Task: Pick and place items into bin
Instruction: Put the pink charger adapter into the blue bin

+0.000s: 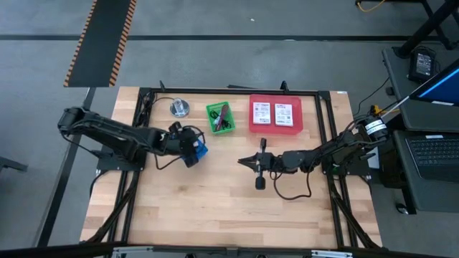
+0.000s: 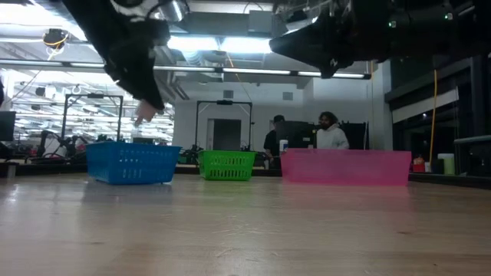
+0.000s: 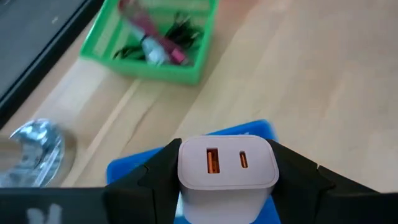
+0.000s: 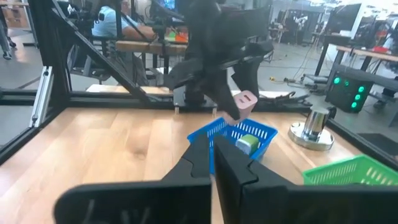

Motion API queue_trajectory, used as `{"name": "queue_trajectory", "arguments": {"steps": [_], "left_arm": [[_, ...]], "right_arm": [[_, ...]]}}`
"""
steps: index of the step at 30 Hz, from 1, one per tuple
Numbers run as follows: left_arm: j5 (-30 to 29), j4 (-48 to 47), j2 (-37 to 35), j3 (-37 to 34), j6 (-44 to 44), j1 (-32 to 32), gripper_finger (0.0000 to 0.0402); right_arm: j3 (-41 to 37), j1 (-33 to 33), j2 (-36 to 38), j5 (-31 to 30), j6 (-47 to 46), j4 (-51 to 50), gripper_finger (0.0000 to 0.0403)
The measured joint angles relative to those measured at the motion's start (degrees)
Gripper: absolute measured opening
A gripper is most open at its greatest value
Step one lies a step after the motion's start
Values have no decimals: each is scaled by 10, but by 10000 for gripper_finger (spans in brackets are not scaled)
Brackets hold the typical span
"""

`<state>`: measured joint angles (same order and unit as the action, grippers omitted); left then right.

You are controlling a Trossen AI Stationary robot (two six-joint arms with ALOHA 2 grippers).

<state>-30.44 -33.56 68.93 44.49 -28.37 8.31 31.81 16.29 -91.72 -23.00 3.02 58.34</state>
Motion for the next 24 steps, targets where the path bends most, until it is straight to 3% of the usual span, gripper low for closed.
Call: {"name": "queue_trajectory", "arguments": {"steps": [8, 17, 24], "left_arm": [[72, -10, 63, -1, -9, -29, 190], [101, -10, 121, -1, -9, -52, 190], [107, -5, 126, -1, 1, -58, 200]], "right_arm": [[0, 0, 0, 1, -13, -13, 1], [0, 0, 0, 1, -15, -28, 1], [0, 0, 0, 1, -15, -32, 0]]}}
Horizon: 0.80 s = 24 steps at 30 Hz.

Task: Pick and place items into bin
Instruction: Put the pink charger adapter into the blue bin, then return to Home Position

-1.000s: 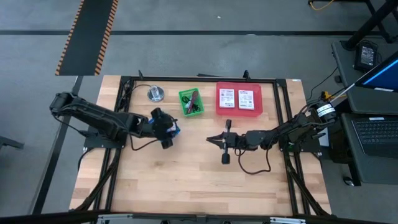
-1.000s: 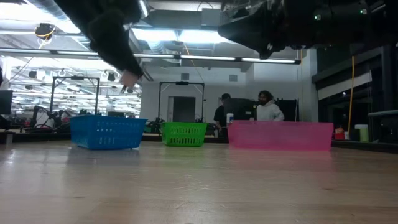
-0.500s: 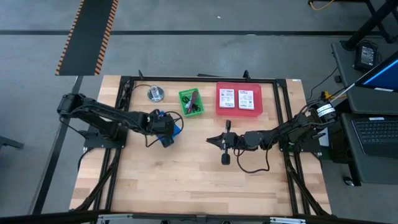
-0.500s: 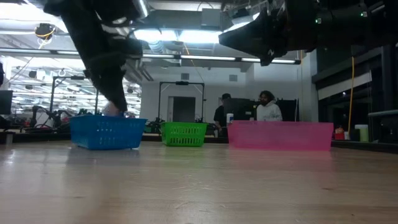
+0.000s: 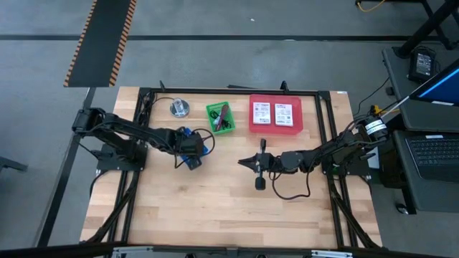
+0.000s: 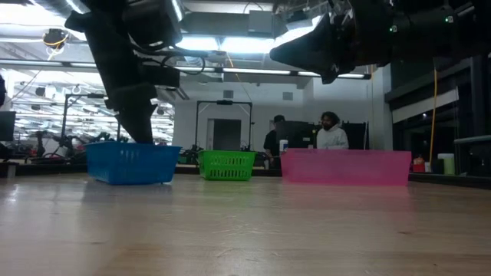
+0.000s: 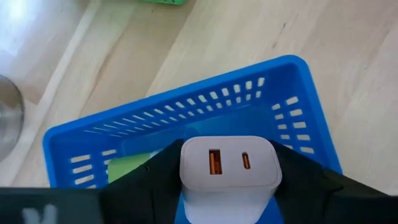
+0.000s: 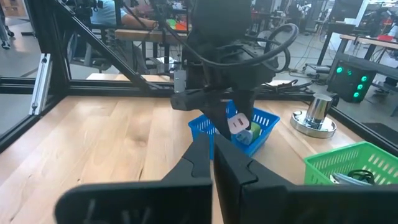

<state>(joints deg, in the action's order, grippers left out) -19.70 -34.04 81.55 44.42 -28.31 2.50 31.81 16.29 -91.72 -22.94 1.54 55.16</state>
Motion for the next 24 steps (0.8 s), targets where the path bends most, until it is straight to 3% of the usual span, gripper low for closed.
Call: {"name": "queue_trajectory", "arguments": {"steps": [5, 12, 19, 24], "left_arm": [[19, 2, 0, 0, 6, 0, 237], [18, 2, 0, 0, 29, 0, 239], [8, 7, -41, 8, 91, 4, 188], [-54, 8, -123, 9, 121, 22, 133]], "right_arm": [[0, 0, 0, 0, 0, -2, 0], [0, 0, 0, 0, 0, -2, 0], [0, 0, 0, 0, 0, -2, 0], [0, 0, 0, 0, 0, -2, 0]]}}
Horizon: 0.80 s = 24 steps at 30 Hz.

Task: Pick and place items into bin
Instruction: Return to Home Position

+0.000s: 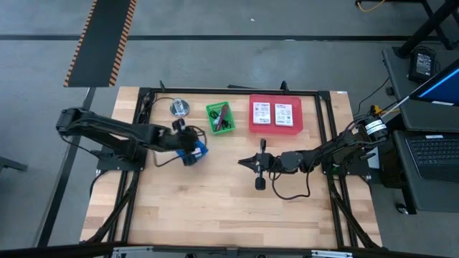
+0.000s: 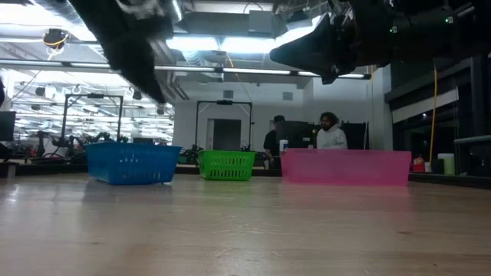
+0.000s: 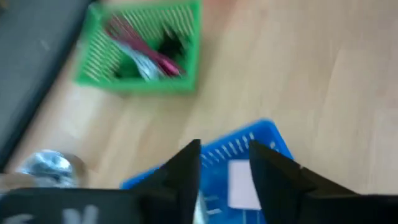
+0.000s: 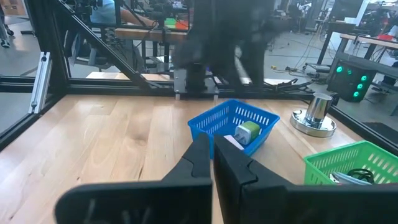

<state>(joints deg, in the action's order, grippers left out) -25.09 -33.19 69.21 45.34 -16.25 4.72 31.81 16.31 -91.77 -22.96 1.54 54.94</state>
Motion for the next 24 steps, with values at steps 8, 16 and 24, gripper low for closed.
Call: {"name": "queue_trajectory", "arguments": {"steps": [8, 16, 24], "left_arm": [[-84, 34, -157, -13, 66, 66, 30], [0, 275, -359, -192, 188, 135, 1], [57, 378, -525, -346, 217, 115, 1]], "right_arm": [[0, 0, 0, 0, 0, -4, 0], [0, 0, 0, 0, -21, -8, 0], [0, 0, 0, 0, -29, -9, 0]]}}
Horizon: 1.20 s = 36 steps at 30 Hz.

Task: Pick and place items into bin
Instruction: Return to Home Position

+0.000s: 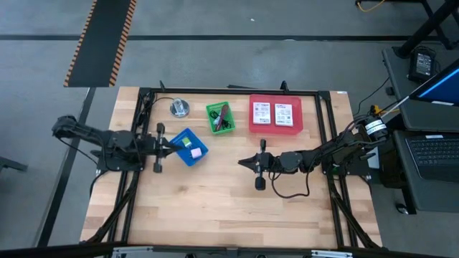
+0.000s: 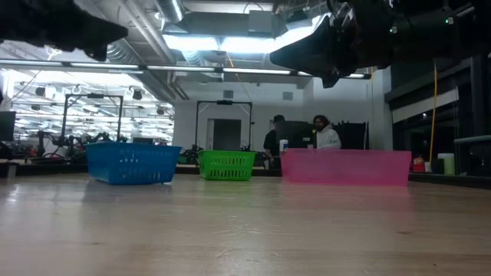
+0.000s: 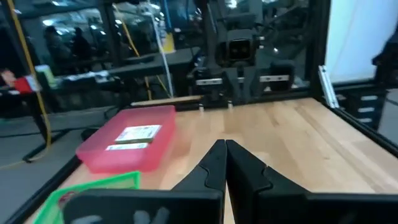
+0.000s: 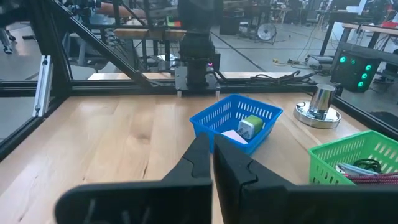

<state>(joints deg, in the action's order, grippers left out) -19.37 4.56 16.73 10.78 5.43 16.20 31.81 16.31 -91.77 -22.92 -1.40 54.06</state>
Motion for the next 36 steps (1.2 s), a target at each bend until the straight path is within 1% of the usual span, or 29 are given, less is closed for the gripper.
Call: {"name": "queue_trajectory", "arguments": {"steps": [3, 7, 11, 15, 20, 22, 24, 27, 32, 36], "left_arm": [[5, -3, -53, -24, 20, -18, 1], [39, -36, -114, -33, 29, -47, 1], [44, -46, -163, -62, 29, -81, 1], [81, -14, -167, -100, 29, -117, 1], [122, 2, -166, -103, 17, -166, 1], [143, 2, -166, -103, 13, -183, 1], [151, -1, -166, -103, 5, -197, 2], [151, -1, -166, -103, 11, -212, 2], [153, -13, -166, -103, 11, -221, 2], [143, -23, -166, -103, 9, -221, 2]], "right_arm": [[0, 0, 0, 0, -1, 1, 0], [0, 0, 0, 0, -16, 7, 0], [0, 0, 0, 0, -13, 23, 0], [0, 0, 0, 0, -7, 32, 0], [-1, 0, 17, 1, 3, 32, 0], [-3, 0, 42, 4, 8, 27, 0], [-3, 0, 75, 6, 24, -2, 0], [-4, -3, 142, 12, 41, -82, 0], [-4, -28, 287, 62, 50, -242, 0], [-6, -49, 400, 61, 67, -362, 0]]}}
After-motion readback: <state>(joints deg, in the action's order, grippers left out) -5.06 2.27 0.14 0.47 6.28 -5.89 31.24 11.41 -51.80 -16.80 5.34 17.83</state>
